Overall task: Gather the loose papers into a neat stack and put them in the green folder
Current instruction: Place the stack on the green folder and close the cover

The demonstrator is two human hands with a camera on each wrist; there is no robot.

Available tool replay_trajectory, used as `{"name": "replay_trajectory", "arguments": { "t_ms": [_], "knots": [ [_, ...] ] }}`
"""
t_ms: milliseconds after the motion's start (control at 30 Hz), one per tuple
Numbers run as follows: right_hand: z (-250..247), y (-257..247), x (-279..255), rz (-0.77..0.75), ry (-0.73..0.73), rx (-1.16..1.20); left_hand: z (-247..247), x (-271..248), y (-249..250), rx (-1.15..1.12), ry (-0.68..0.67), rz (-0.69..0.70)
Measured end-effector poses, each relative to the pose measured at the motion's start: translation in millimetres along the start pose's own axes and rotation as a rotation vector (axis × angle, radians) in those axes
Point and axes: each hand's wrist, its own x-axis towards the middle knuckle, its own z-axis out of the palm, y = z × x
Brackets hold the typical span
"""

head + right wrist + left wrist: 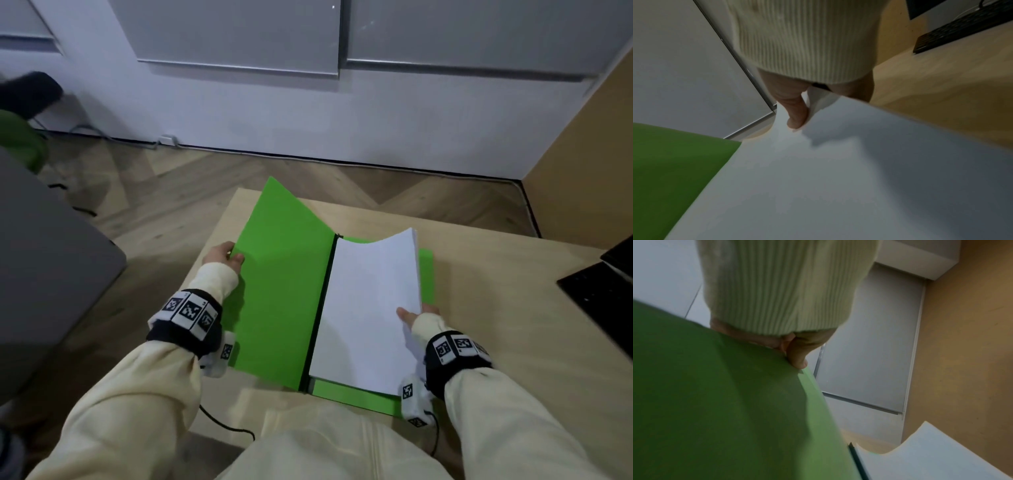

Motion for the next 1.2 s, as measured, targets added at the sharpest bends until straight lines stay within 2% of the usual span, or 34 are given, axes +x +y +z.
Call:
{"name": "replay_trajectory", "arguments": {
  "t_ms": [133,233,433,600,700,800,900,967,1033,1100,1200],
  "knots": [
    [19.3,5.3,4.7,0.003,-0.006,-0.032,-9.4,0.4,-6.7,0.026,-0.034,0.005],
    [24.9,9.5,8.1,0.025,0.087,-0.052,-14.2,-0.3,-11.0,0.059,-0.087,0.044],
    [17.3,14.7,11.0,-0.026,0.099,-0.112,-23.7,-11.4,-11.1,0.025,-0.222,0.062],
    [7.7,-0.2,-6.6,-0.032,0.171,-0.246,-28.6,-25.2,-1.4,-0.023,-0.259,0.063],
    [9.7,-20.8,-13.9,-0.111,0.162,-0.302,-30.8,-31.9,5.5,-0.048,-0.281,0.096],
    [18.4,-45.1,-22.5,-0.28,0.135,-0.309,-33.0,-37.1,9.7,-0.037,-0.298,0.115],
    [27.9,-73.4,-39.2,-0.346,0.232,-0.5,-34.6,-42.0,12.0,-0.038,-0.331,0.128],
    [30.3,-79.4,-41.3,-0.304,0.281,-0.61,-36.0,-44.8,12.2,-0.026,-0.338,0.132],
    [32.5,-66.4,-29.4,-0.25,0.214,-0.622,-38.2,-46.8,11.9,-0.014,-0.332,0.137],
    [35.6,-44.4,-18.0,-0.137,0.161,-0.574,-38.6,-47.2,10.3,-0.006,-0.331,0.148],
    [39.5,-15.0,-17.6,0.059,0.204,-0.496,-35.6,-46.8,7.2,-0.037,-0.348,0.156]
  ]
}}
